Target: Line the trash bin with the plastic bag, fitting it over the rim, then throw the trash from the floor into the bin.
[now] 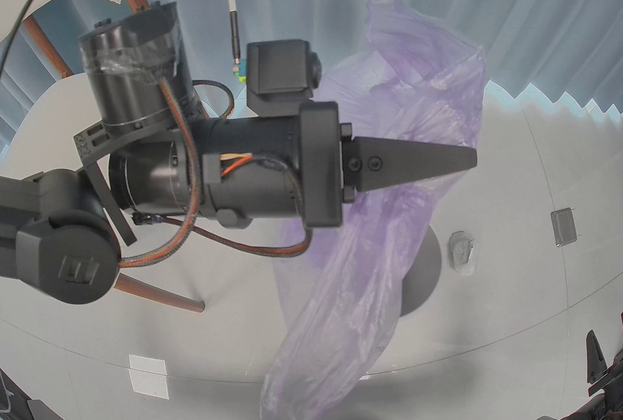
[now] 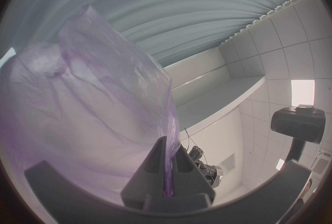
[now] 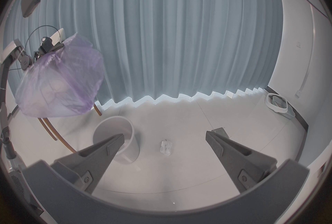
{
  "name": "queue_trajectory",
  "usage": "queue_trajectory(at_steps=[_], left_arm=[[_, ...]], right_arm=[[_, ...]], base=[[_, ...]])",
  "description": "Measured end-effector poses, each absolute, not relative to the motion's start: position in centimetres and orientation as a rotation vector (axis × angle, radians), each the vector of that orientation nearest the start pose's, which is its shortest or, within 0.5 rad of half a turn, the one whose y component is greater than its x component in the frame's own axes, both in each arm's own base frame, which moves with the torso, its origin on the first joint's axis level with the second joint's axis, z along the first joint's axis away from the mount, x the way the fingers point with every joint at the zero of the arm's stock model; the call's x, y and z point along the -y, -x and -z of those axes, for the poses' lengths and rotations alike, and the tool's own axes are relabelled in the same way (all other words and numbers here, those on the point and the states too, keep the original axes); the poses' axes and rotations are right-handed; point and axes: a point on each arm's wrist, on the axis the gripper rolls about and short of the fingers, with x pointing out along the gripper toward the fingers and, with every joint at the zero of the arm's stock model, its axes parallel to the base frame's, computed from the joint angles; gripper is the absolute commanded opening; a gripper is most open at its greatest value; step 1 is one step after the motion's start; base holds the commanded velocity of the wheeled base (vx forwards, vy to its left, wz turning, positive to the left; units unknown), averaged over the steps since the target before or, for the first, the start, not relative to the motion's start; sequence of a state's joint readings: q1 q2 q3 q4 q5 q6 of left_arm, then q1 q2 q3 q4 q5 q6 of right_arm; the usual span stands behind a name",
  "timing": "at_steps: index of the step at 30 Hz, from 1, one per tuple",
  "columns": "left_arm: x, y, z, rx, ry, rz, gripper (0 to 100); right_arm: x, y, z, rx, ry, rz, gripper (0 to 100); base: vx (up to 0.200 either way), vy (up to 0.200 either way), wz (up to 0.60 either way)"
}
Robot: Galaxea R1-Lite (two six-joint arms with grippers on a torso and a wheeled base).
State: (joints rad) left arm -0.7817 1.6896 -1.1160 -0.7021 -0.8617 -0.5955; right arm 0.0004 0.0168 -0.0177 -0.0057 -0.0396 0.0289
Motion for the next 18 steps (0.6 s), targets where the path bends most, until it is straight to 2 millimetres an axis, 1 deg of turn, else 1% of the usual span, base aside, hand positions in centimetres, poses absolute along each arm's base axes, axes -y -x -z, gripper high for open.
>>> queue_trajectory(at_steps=[1,6,12,18], left_arm=[[23.6,-21.5,-27.7,-0.356,0.452,1.623,0],[23.2,-22.9,-27.2,-0.395,0.484,1.577,0],[22.4,-24.0,-27.1,-0.393,0.503,1.535,0],[22.0,-24.4,-26.7,-0.389,0.509,1.486,0]], right_arm=[[0.1,2.3,-8.1,0.007,-0.029,0.039,100],[0.1,2.3,-8.1,0.007,-0.029,0.039,100],[0.1,2.3,-8.1,0.007,-0.029,0.039,100],[0.1,2.3,-8.1,0.007,-0.029,0.039,100]], base=[[0.000,0.000,0.00],[0.000,-0.200,0.00],[0.000,-0.200,0.00],[0.000,0.000,0.00]])
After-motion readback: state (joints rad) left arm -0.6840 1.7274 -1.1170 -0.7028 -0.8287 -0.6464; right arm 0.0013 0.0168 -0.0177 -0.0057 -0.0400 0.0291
